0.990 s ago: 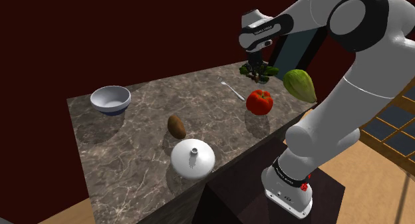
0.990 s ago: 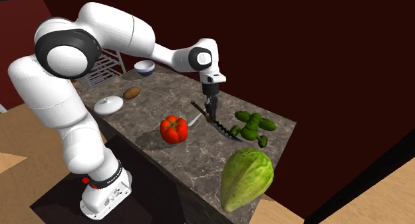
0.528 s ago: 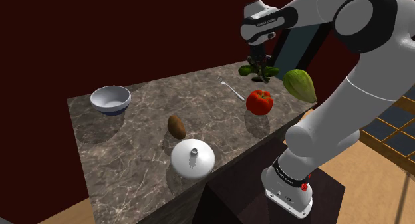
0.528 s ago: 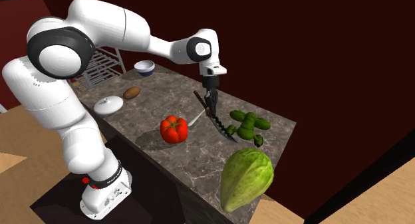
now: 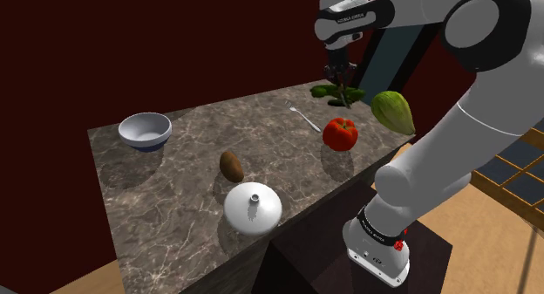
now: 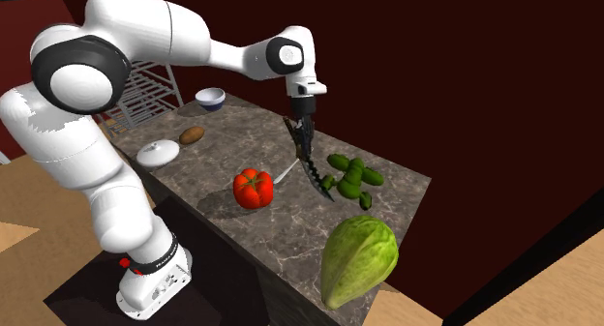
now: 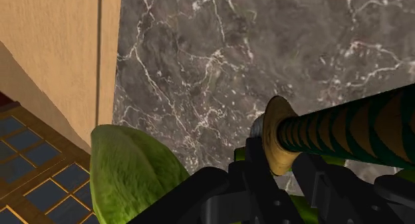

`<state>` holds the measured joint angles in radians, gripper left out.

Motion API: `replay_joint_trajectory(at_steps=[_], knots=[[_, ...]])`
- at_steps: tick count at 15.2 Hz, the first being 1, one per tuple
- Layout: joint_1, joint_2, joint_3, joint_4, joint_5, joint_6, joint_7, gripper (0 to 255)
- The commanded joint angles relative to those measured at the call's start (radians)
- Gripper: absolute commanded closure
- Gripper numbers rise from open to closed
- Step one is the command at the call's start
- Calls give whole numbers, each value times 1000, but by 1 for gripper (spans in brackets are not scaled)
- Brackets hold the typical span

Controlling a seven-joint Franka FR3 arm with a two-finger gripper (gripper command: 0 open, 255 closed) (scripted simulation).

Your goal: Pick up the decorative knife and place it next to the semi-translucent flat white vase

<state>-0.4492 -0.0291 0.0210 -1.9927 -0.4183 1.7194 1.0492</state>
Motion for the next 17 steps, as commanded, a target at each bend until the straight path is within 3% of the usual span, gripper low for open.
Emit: replay_joint_trajectory(at_steps=[1,9,17], knots=[[22,-13,23,-12,13,-17,38,255],[119,-11,126,4,77,-97,204,255],[217,55,226,93,134,-179,376,255]])
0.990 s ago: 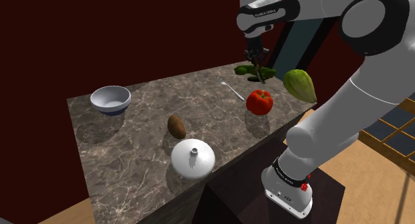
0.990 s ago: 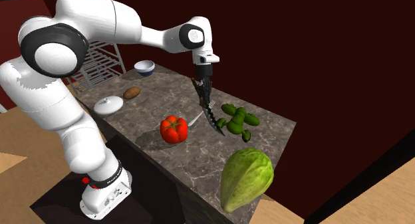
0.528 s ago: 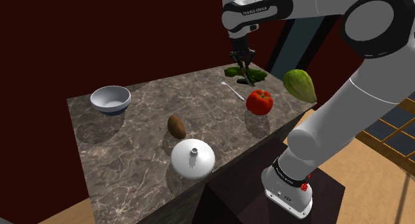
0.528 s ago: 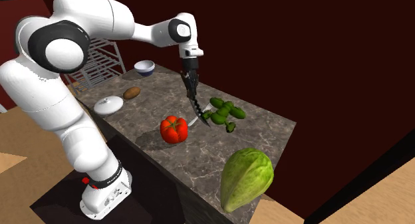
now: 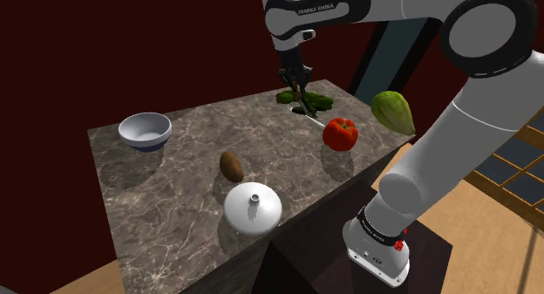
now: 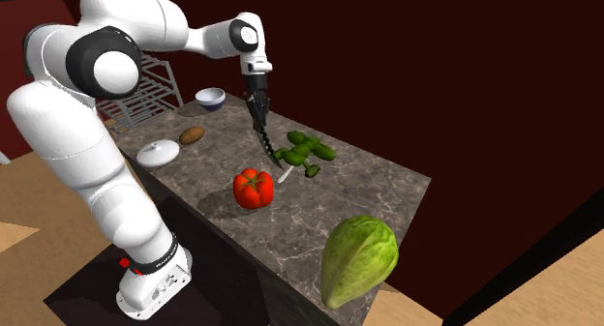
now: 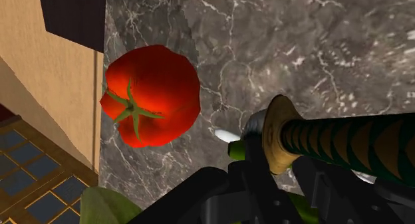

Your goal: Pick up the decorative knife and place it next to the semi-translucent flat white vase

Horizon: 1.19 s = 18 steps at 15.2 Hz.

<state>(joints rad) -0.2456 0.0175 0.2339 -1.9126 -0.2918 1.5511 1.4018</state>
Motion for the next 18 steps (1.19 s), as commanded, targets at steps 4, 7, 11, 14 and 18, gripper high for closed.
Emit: replay_joint_trajectory(at_steps=[4,7,11,14,18], knots=[[64,66,59,87,28,-54,112,255],[105,119,91,155,38,-88,178,255],[164,205,128,267,44,-138,267,255],[214,281,150,367,41,-180,331,255],[293,399,173,532,30,-248,411,255]])
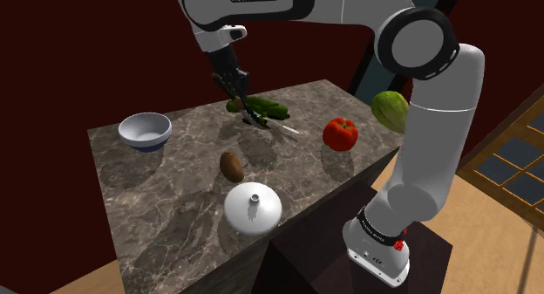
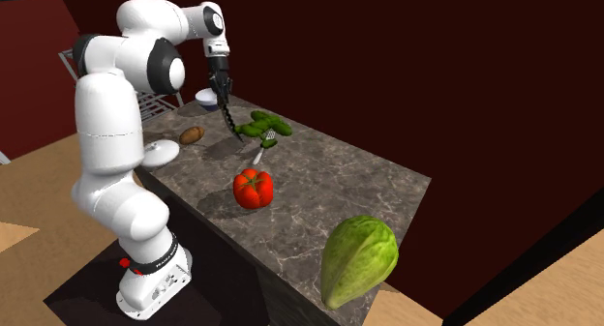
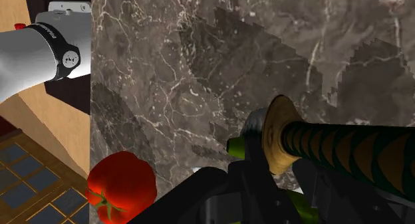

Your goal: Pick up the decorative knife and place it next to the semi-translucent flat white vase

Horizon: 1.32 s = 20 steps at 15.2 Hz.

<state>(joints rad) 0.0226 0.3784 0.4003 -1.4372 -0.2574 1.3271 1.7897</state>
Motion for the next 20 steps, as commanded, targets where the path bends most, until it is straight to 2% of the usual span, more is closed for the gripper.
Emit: replay_joint_trajectory(at_steps=[1,3,20], knots=[[47,71,10,105,-9,-43,42,255],[101,152,16,227,-22,-93,80,255],[77,171,9,24,-27,123,111,255]])
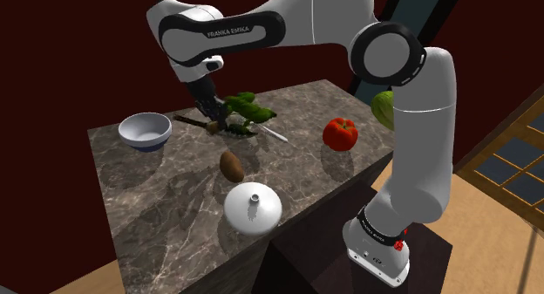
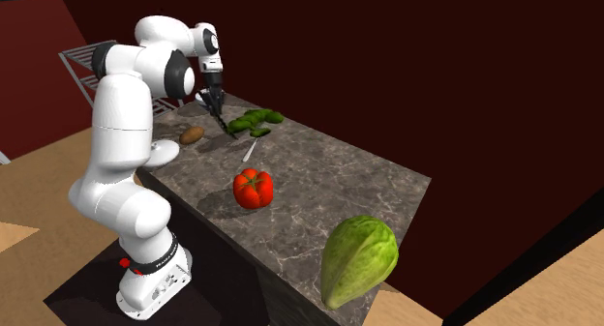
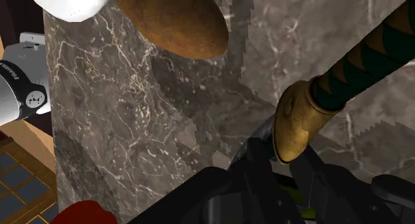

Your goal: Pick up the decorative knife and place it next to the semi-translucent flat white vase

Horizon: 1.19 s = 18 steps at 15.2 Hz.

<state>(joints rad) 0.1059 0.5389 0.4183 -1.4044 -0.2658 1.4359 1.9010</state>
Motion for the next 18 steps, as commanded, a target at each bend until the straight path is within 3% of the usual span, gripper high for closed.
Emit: replay_joint_trajectory(at_steps=[1,8,15,16,18], knots=[[-6,13,-12,-18,-18,26,1,255],[2,37,-29,-66,-22,99,9,255],[1,37,-29,-66,-22,99,10,255],[1,38,-29,-64,-23,98,9,0],[1,37,-29,-65,-22,98,9,0]])
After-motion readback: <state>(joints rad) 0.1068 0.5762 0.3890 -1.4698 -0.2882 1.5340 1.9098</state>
